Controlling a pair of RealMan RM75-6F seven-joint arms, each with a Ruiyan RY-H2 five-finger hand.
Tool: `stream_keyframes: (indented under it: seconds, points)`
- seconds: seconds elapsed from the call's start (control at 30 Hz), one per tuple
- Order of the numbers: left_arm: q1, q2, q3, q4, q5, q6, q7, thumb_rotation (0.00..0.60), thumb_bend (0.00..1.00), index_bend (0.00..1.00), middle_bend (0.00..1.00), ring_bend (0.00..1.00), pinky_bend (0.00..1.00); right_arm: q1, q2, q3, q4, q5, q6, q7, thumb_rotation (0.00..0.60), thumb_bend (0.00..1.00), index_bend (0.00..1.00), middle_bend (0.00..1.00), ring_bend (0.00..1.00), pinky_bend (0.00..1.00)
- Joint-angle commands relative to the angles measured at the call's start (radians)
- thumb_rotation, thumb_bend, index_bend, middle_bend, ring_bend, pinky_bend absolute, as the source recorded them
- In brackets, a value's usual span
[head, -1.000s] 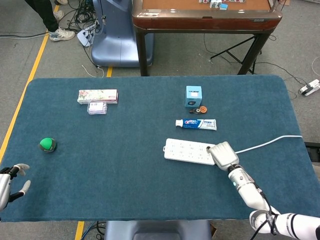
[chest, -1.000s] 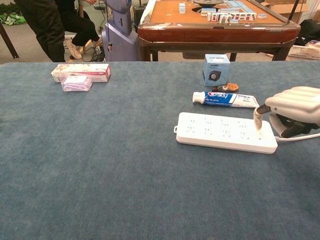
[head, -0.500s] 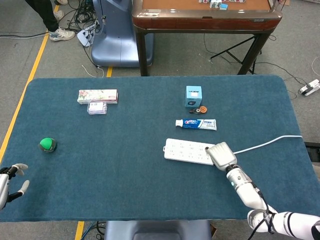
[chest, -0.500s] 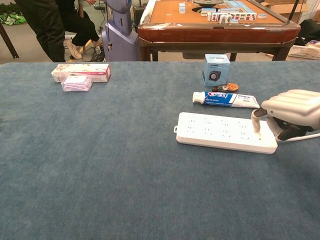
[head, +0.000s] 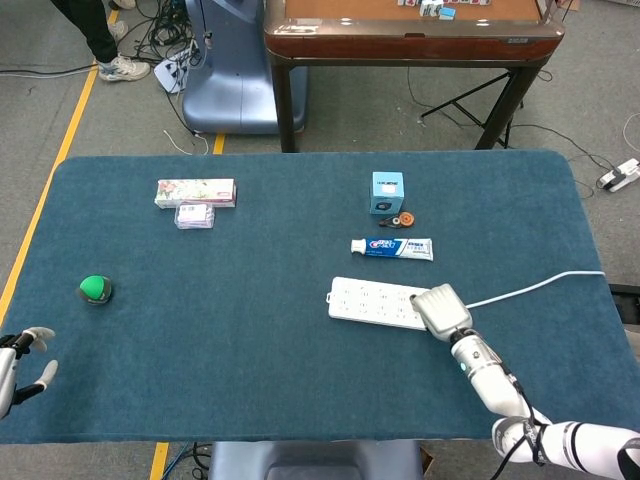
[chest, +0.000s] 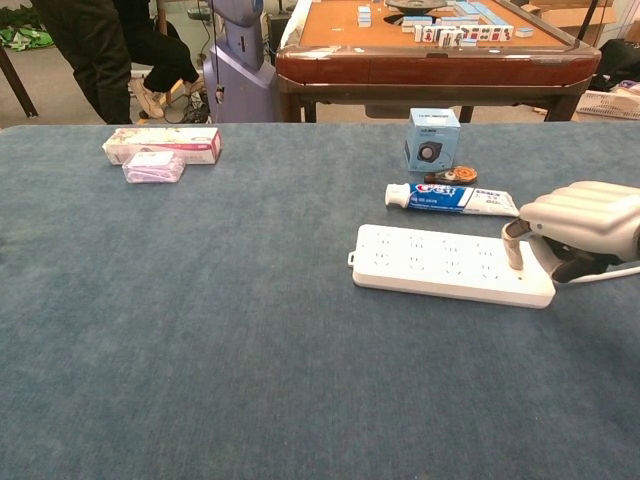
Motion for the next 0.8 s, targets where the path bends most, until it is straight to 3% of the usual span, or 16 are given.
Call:
stream_keyframes:
  seconds: [0.03, 0.23, 0.3, 0.43, 0.5, 0.57, 0.67, 0.8]
  points:
    - [0.000, 0.000, 0.000, 0.000, 0.000, 0.001, 0.000, 0.600, 0.33, 0.47, 0.50, 0.48, 0.72, -0.013, 0.029, 0.000, -0.039, -0.032, 0.037, 0.016, 0.600, 1.00, 0.36, 1.00, 1.00, 1.00]
    - [-0.002, -0.003, 0.002, 0.001, 0.002, -0.006, 0.008, 0.600, 0.33, 0.47, 0.50, 0.48, 0.72, -0.075, 0.142, -0.013, -0.168, -0.146, 0.163, 0.072, 0.600, 0.97, 0.36, 0.96, 0.99, 1.00]
    - [-0.003, -0.006, 0.003, 0.001, 0.003, -0.007, 0.014, 0.600, 0.33, 0.47, 0.50, 0.48, 0.72, -0.101, 0.178, -0.020, -0.198, -0.186, 0.203, 0.101, 0.600, 0.89, 0.36, 0.89, 0.96, 1.00]
    - [-0.005, -0.012, 0.006, 0.001, 0.005, -0.012, 0.030, 0.600, 0.33, 0.47, 0.50, 0.48, 0.72, -0.176, 0.254, -0.049, -0.241, -0.286, 0.307, 0.175, 0.600, 0.65, 0.35, 0.71, 0.82, 0.98]
    - [-0.006, -0.015, 0.006, 0.001, 0.006, -0.013, 0.036, 0.600, 0.33, 0.47, 0.50, 0.48, 0.72, -0.212, 0.278, -0.063, -0.244, -0.327, 0.356, 0.207, 0.600, 0.52, 0.34, 0.61, 0.72, 0.89]
    - [-0.007, -0.018, 0.007, 0.002, 0.010, -0.013, 0.041, 0.600, 0.33, 0.47, 0.50, 0.47, 0.72, -0.255, 0.299, -0.077, -0.238, -0.369, 0.411, 0.249, 0.600, 0.40, 0.34, 0.50, 0.58, 0.74]
    - [-0.008, -0.020, 0.009, 0.002, 0.016, -0.012, 0.046, 0.600, 0.33, 0.47, 0.50, 0.47, 0.72, -0.309, 0.312, -0.089, -0.219, -0.411, 0.480, 0.304, 0.600, 0.31, 0.34, 0.41, 0.44, 0.58]
    - [-0.011, -0.021, 0.015, 0.003, 0.029, -0.015, 0.047, 0.600, 0.34, 0.46, 0.50, 0.46, 0.72, -0.386, 0.316, -0.102, -0.179, -0.444, 0.561, 0.381, 0.600, 0.27, 0.34, 0.35, 0.35, 0.43]
